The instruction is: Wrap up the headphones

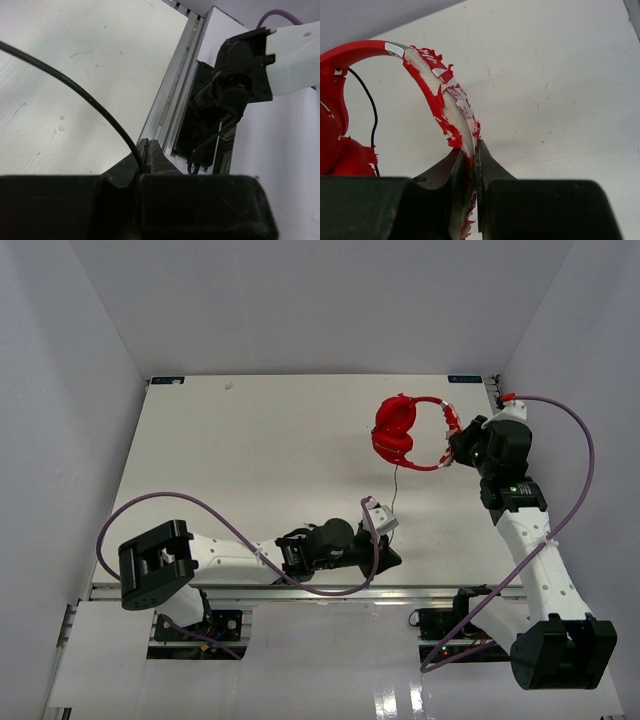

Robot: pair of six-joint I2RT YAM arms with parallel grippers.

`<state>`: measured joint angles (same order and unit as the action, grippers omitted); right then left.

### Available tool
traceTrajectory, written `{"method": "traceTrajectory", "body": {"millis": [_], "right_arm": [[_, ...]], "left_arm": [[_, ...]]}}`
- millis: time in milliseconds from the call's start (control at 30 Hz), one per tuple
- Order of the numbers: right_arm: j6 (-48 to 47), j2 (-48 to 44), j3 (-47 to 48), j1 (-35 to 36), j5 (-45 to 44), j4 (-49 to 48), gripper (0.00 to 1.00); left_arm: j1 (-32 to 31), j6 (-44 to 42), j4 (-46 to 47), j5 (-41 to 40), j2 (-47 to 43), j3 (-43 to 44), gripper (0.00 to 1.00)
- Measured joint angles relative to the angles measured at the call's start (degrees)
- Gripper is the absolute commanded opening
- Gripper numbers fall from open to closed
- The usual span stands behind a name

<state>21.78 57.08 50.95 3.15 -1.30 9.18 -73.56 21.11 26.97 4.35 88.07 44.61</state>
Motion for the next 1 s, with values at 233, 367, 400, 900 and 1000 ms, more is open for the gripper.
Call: {"method": "traceTrajectory", "body": {"millis": [233, 367, 400, 900, 1000], "right_arm": [[-11.7, 1.3, -5.4, 6.1, -7.4, -2.1, 0.08], [-17.8, 0.7, -8.8, 8.8, -9.2, -3.3, 0.08], [-19.5, 0.3, -9.3, 9.5, -9.4, -3.7, 0.08], [-46.7, -10.7, -13.0, 12.7, 7.0, -1.8, 0.08], [-49.7, -11.0, -13.0, 12.8, 11.6, 0.3, 0.08]], "left_arm": [[-2.9, -4.4, -14.3, -1.1, -1.3, 9.5, 0.05], [-3.0, -6.9, -22.3, -2.3, -2.8, 13.7, 0.05], [-3.0, -7.7, -24.7, -2.9, -3.0, 14.9, 0.05], [-0.7, -14.6, -41.1, -12.7, -10.7, 19.8, 0.05], [0.8, -15.2, -41.9, -13.8, -12.2, 20.0, 0.04]]}}
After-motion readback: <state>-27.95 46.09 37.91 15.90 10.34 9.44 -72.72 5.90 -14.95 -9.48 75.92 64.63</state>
